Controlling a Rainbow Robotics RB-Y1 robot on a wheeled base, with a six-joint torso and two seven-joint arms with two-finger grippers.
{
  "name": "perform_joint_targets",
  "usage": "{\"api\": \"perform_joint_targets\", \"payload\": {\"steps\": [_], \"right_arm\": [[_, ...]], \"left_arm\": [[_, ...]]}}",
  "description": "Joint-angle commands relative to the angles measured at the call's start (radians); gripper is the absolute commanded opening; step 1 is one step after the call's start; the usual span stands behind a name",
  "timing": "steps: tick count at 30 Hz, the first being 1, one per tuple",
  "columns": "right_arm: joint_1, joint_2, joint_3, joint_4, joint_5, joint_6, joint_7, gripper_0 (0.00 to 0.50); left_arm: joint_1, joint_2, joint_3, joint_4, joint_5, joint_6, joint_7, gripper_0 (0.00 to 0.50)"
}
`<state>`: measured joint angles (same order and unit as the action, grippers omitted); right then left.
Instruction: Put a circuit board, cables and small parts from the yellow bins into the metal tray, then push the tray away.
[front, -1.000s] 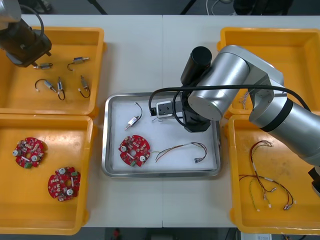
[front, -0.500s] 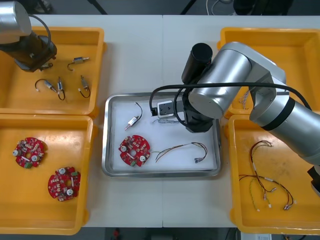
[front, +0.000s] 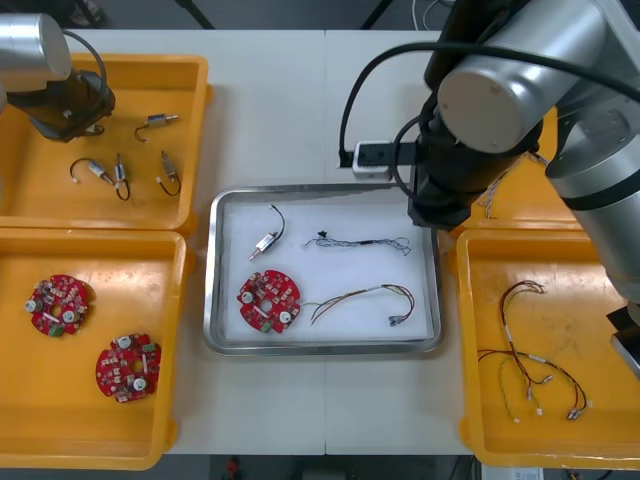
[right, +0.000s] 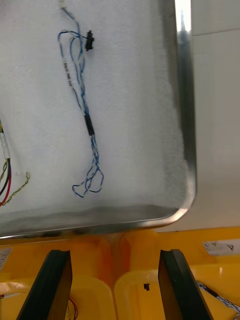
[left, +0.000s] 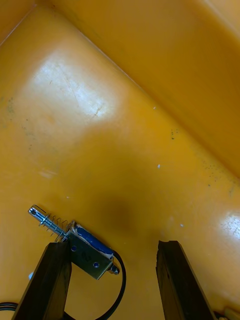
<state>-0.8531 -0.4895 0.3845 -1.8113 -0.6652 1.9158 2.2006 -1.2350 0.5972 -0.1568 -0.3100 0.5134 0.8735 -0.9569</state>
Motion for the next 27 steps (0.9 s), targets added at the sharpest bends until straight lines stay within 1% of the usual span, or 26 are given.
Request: {"api": "perform_joint_targets", "payload": {"steps": [1, 2, 6, 13, 19, 20, 21, 22, 23, 27], "right_arm": [[-0.011, 0.014, -0.119, -0.051, 0.026, 0.004, -0.048, 0.500], [-0.011, 0.011, -0.136, -0.062, 0.044, 0.004, -0.073, 0.500], [-0.007, -0.008, -0.184, -0.099, 0.072, 0.004, -0.170, 0.500], [0.035, -0.040, -0.265, -0.106, 0.064, 0.004, -0.341, 0.500], [0.092, -0.070, -0.358, -0.143, 0.061, 0.004, -0.487, 0.500], [0.105, -0.078, -0.374, -0.155, 0.064, 0.004, -0.521, 0.500], [0.111, -0.081, -0.380, -0.158, 0.067, 0.004, -0.533, 0.500], [0.126, -0.089, -0.394, -0.169, 0.070, 0.004, -0.558, 0.500], [0.141, -0.100, -0.404, -0.180, 0.072, 0.004, -0.579, 0.500], [0.198, -0.130, -0.440, -0.227, 0.072, 0.004, -0.647, 0.500]], "left_arm": [[0.020, -0.008, -0.037, -0.011, -0.021, -0.011, 0.012, 0.500], [0.023, -0.008, -0.040, -0.011, -0.027, -0.013, 0.013, 0.500], [0.035, -0.008, -0.044, -0.011, -0.038, -0.013, 0.012, 0.500], [0.042, -0.010, -0.055, -0.011, -0.042, -0.013, 0.020, 0.500], [0.042, -0.008, -0.055, -0.011, -0.046, -0.013, 0.023, 0.500], [0.042, -0.010, -0.055, -0.011, -0.046, -0.013, 0.021, 0.435], [0.042, -0.010, -0.055, -0.011, -0.046, -0.013, 0.021, 0.345], [0.042, -0.008, -0.055, -0.012, -0.044, -0.011, 0.020, 0.035], [0.042, -0.010, -0.055, -0.011, -0.042, -0.011, 0.020, 0.000], [0.042, -0.008, -0.055, -0.012, -0.035, -0.013, 0.018, 0.000]]}}
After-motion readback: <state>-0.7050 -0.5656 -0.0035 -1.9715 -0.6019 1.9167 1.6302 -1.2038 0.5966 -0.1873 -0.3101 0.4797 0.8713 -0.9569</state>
